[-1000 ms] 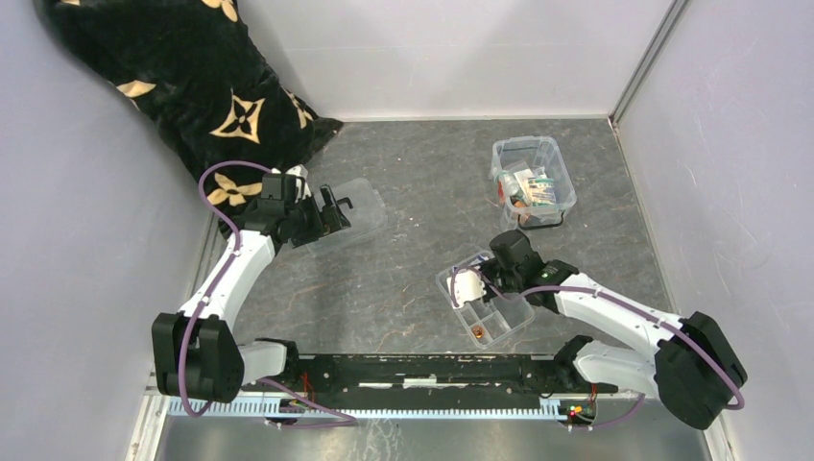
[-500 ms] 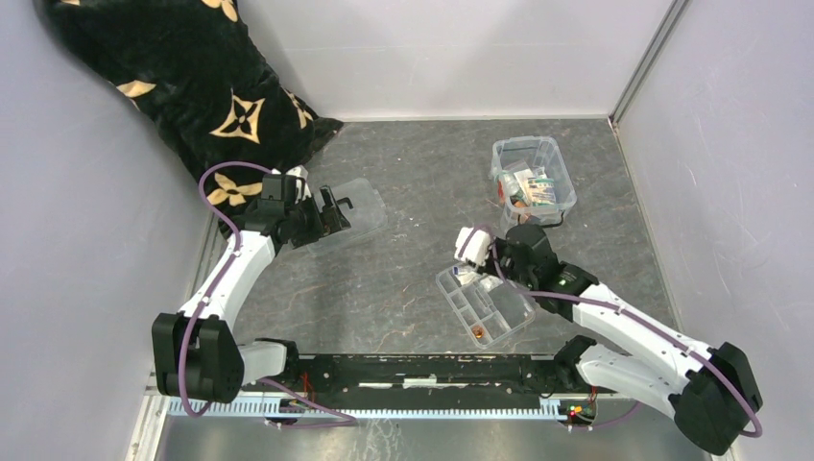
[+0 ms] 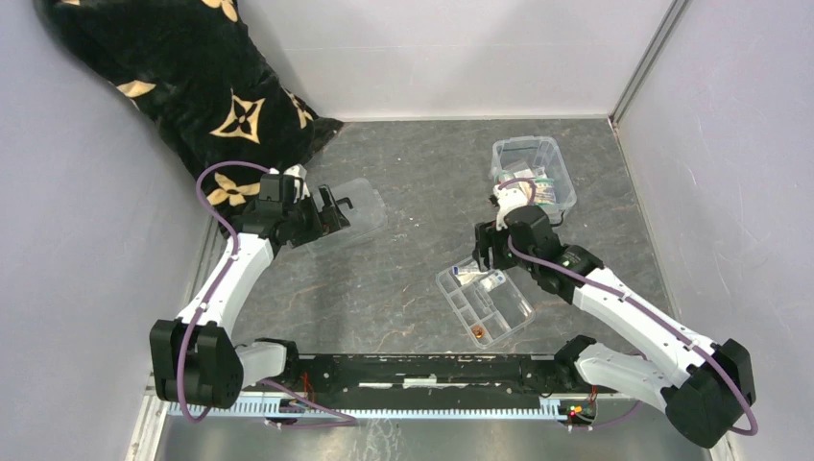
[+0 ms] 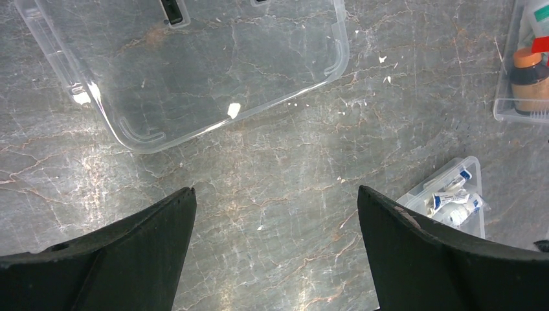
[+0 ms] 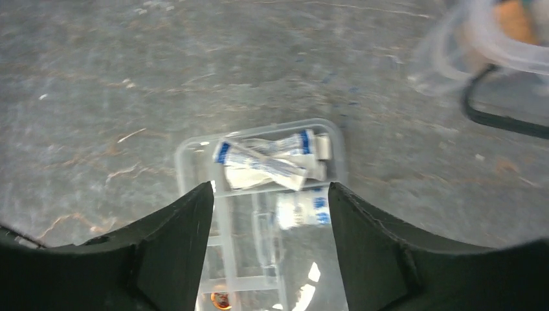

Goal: Organize the medicine kit
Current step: Adjust the medical item in the medicine box compartment.

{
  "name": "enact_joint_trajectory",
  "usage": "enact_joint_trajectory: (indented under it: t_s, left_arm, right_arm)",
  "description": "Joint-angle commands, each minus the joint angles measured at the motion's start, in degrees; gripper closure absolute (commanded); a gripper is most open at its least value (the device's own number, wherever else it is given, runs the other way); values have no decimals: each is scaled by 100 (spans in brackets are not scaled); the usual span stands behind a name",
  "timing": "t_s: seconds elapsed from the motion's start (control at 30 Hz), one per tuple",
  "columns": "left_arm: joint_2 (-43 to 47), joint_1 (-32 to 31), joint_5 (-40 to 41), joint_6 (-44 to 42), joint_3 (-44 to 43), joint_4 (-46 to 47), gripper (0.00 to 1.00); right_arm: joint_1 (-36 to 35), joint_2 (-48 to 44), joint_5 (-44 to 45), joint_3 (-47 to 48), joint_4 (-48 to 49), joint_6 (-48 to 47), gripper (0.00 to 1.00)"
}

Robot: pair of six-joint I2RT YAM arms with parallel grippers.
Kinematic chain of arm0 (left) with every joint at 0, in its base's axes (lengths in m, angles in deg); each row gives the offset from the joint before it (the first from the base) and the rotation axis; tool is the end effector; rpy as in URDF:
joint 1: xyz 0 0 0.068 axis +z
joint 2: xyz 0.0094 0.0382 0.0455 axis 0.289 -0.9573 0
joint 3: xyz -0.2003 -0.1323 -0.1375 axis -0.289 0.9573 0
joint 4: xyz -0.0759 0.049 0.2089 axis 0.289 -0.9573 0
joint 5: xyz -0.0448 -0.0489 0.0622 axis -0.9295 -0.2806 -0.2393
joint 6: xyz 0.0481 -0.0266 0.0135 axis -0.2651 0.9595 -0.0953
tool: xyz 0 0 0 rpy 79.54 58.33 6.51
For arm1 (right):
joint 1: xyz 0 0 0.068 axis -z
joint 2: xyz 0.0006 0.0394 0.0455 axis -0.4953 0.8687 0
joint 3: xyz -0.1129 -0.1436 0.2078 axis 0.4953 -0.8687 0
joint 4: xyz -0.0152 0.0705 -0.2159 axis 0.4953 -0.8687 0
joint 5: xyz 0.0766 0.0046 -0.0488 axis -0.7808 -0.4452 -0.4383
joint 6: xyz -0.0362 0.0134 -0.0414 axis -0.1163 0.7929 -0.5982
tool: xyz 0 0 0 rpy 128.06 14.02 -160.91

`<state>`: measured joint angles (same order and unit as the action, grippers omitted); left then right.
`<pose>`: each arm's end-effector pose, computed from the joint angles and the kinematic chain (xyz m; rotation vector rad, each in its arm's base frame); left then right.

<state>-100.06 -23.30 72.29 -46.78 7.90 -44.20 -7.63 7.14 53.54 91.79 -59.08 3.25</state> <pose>0.2142 -0.0326 0.2710 -0.3155 2.4334 -0.5095 0.1484 0.1085 0.2717 -0.3158 2.2510 0.4244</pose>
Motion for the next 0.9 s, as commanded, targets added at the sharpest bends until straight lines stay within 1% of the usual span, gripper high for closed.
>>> enact_joint_trajectory:
  t_s: [0.0, 0.07, 0.1, 0.17, 0.2, 0.27, 0.37, 0.43, 0.5, 0.53, 0.57, 0.63, 0.67, 0.7, 0.77, 0.87]
  left_arm:
    - [173, -9, -33, -140, -128, 50, 0]
    - [167, -9, -4, -185, -211, -11, 0]
    - [161, -9, 41, -203, -259, -54, 0]
    - [181, -9, 144, -244, -380, -131, 0]
    - [199, -9, 199, -254, -430, -166, 0]
    - [238, -9, 255, -268, -507, -195, 0]
    - [277, -10, 213, -258, -569, -186, 0]
    - [312, -22, 147, -200, -559, -109, 0]
    - [345, -122, 72, -109, -511, -10, 0]
    - [369, -239, 134, -45, -476, 47, 0]
    - [385, -430, 269, 23, -447, 89, 0]
    - [377, -1037, 679, 169, -393, 160, 0]
    - [347, -1237, 850, 254, -350, 214, 0]
    - [307, -1516, 981, 333, -306, 283, 0]
    - [208, -1722, 1043, 485, -176, 434, 0]
    - [49, -1790, 1041, 582, -59, 544, 0]
  right_arm:
    - [448, -183, 727, 501, -634, 298, 20]
    - [667, -276, 910, 518, -733, 173, 4]
    - [718, -315, 946, 505, -729, 71, 2]
    - [771, -379, 1172, 520, -758, -83, 2]
    - [774, -412, 1119, 457, -640, -249, 2]
    - [794, -491, 735, 323, -441, -567, 2]
    - [804, -351, 414, 346, -502, -709, 2]
    - [801, -228, -181, 294, -356, -683, 5]
    - [784, -120, -749, 135, -6, -498, 16]
    - [794, -71, -790, 64, 116, -351, 20]
    - [772, 9, -831, 23, 201, -261, 27]
    - [678, 183, -838, 15, 267, -116, 38]
    - [573, 247, -807, 13, 311, -57, 42]
    - [465, 315, -742, -3, 363, -13, 45]
    - [213, 468, -565, -42, 465, 49, 49]
    - [35, 708, -403, -146, 631, 154, 52]
